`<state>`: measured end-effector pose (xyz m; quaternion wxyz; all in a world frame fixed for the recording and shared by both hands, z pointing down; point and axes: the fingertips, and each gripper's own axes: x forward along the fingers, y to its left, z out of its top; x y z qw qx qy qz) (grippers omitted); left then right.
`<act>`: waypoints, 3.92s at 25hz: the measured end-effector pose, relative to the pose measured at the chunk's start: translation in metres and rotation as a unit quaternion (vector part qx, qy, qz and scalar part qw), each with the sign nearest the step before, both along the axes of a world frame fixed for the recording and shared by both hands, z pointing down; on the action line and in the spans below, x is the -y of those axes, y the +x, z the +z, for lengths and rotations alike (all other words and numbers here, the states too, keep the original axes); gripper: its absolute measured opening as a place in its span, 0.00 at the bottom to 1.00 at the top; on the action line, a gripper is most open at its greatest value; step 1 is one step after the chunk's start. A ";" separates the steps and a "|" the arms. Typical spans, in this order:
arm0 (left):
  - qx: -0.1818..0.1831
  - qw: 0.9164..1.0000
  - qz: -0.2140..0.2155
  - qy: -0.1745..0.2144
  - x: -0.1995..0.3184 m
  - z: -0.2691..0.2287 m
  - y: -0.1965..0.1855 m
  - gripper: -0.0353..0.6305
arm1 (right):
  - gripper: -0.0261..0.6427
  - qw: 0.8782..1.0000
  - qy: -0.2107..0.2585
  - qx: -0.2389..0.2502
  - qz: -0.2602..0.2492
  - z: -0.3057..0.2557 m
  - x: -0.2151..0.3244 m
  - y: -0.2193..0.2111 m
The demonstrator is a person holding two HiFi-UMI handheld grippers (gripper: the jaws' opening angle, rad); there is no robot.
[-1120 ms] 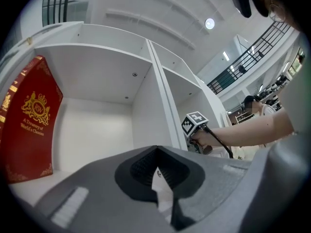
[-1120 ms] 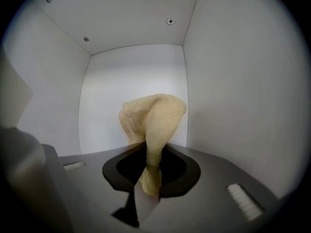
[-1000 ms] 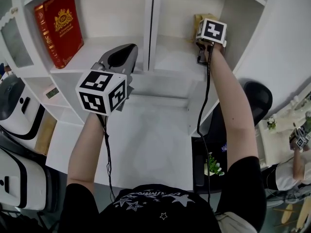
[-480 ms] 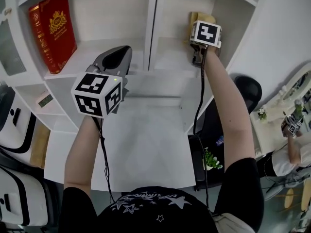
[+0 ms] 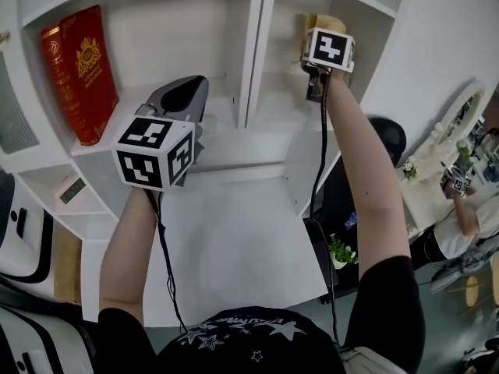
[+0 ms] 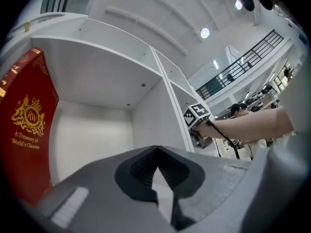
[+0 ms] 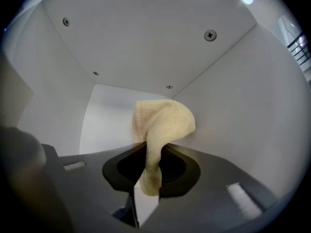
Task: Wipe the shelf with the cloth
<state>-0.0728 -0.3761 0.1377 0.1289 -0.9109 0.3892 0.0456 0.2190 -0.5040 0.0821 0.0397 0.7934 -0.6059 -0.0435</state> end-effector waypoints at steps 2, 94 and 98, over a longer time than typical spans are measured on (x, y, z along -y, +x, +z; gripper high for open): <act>0.002 1.000 0.009 -0.001 0.003 0.000 0.002 0.06 | 0.17 1.000 0.002 -0.008 0.010 -0.006 0.002 0.001; -0.020 0.997 0.070 -0.011 -0.040 0.014 0.003 0.06 | 0.17 0.995 -0.004 -0.060 0.078 -0.007 -0.046 -0.001; -0.021 0.998 0.056 -0.012 -0.029 0.014 0.006 0.06 | 0.17 0.997 -0.011 -0.051 0.062 0.000 -0.024 0.001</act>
